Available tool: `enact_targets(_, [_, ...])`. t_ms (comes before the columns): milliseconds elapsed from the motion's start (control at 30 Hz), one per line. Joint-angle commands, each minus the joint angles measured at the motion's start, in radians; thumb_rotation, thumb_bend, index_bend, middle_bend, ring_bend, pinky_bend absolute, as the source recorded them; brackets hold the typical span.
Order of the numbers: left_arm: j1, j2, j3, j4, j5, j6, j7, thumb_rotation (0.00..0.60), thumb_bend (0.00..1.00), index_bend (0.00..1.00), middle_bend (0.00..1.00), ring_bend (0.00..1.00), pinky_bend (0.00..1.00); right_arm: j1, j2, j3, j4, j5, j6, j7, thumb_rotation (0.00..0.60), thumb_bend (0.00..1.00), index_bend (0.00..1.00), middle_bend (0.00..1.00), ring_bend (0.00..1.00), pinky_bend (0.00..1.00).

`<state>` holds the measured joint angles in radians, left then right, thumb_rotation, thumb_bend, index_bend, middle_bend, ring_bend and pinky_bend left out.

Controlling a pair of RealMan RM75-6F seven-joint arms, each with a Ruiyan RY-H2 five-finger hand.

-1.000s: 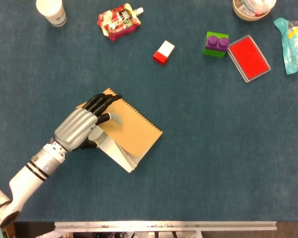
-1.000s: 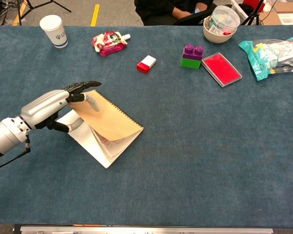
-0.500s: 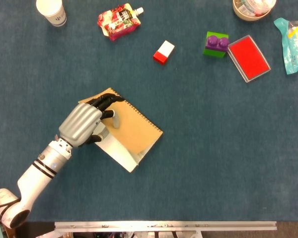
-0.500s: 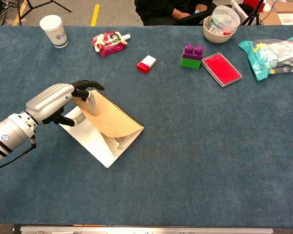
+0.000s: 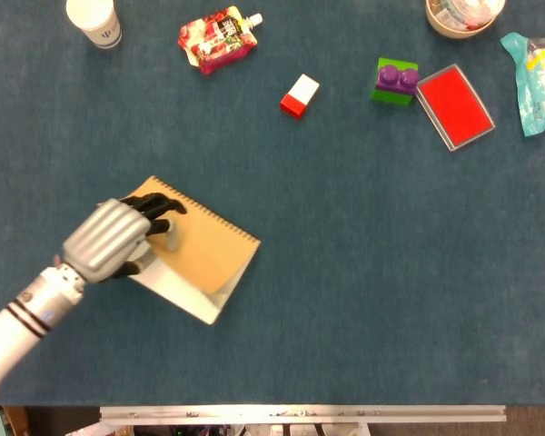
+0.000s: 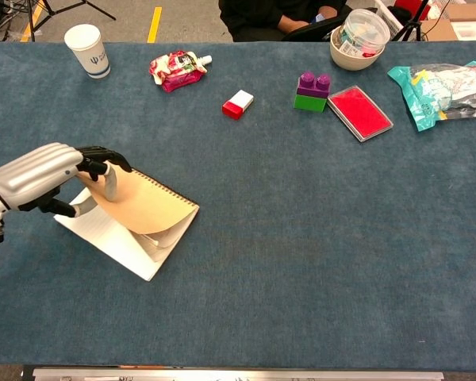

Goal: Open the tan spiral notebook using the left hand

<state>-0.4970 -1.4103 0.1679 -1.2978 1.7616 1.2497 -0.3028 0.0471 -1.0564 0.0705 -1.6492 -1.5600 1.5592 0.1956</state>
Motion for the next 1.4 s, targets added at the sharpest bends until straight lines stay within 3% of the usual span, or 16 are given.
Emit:
enact_targets(33, [-0.009,0.075,0.034,-0.005,0.037,0.003,-0.004,0.6,0.49,0.69,0.27,0.23,0.5,-0.001,-0.002,0.0,0.0,-0.001,0.002,-0.001,0.6,0.4,0.36,0.37,0.23,0.29])
enact_targets(267, [-0.059,0.233,0.057,-0.084,0.086,-0.017,0.015,0.6,0.49,0.69,0.26,0.23,0.5,-0.002,-0.011,-0.002,0.006,-0.004,0.004,0.0,0.6,0.39,0.36,0.37,0.23,0.29])
enact_targets(500, [-0.171,0.327,0.048,-0.217,0.107,-0.162,0.047,0.6,0.5,0.67,0.25,0.23,0.49,-0.006,-0.02,-0.002,0.024,-0.002,0.011,0.015,0.6,0.39,0.36,0.37,0.23,0.29])
enact_targets(967, [-0.399,0.288,-0.065,-0.371,-0.039,-0.571,0.179,0.6,0.5,0.65,0.2,0.16,0.34,-0.027,-0.016,-0.001,0.051,0.006,0.037,0.054,0.6,0.39,0.36,0.37,0.23,0.29])
enact_targets(1400, [-0.53,0.275,-0.174,-0.399,-0.266,-0.791,0.323,0.6,0.51,0.65,0.19,0.14,0.27,-0.021,-0.029,0.0,0.066,0.01,0.022,0.062,0.6,0.39,0.36,0.37,0.23,0.29])
